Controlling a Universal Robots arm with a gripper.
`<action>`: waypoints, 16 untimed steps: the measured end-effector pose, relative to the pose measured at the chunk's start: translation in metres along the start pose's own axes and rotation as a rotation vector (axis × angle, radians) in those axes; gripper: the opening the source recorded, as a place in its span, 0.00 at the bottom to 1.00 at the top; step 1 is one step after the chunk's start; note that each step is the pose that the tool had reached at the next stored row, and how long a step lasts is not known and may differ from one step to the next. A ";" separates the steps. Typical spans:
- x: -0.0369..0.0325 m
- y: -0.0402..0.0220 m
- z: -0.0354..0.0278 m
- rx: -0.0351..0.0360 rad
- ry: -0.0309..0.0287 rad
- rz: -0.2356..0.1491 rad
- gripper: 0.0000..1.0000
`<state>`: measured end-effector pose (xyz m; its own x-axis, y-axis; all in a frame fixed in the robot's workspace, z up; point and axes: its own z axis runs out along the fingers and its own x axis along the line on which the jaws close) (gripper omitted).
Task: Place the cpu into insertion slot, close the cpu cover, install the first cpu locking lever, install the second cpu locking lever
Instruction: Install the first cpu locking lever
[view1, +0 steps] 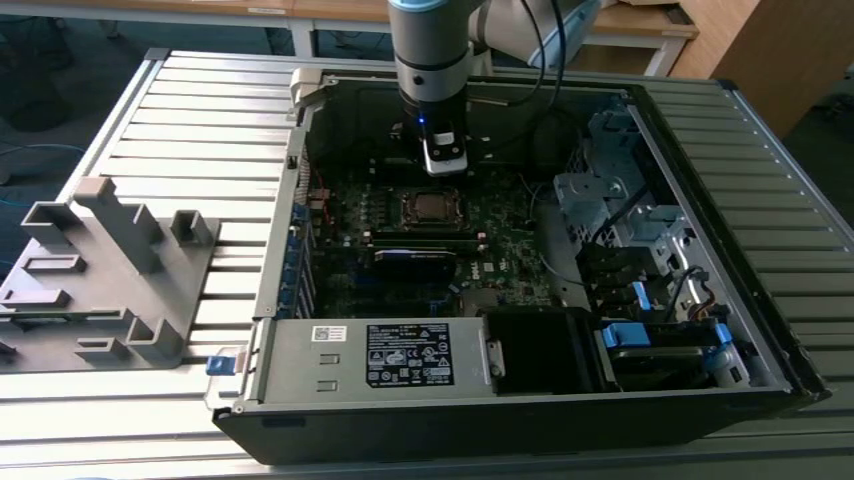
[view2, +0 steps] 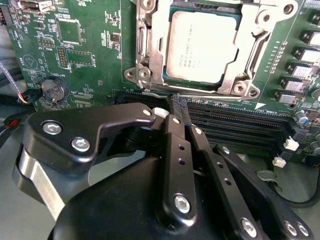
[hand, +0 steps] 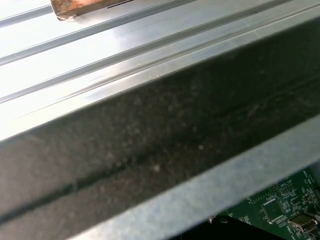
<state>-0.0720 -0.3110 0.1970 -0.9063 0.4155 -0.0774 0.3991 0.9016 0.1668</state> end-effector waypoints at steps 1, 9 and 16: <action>0.0000 0.0000 -0.0002 0.0041 -0.0016 -0.001 0.11; -0.0001 0.0003 -0.0014 0.0073 -0.0027 -0.001 0.11; -0.0003 0.0008 -0.0043 0.0068 -0.0028 -0.001 0.11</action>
<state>-0.0720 -0.3108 0.2014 -0.9064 0.4147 -0.0804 0.3989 0.9029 0.1600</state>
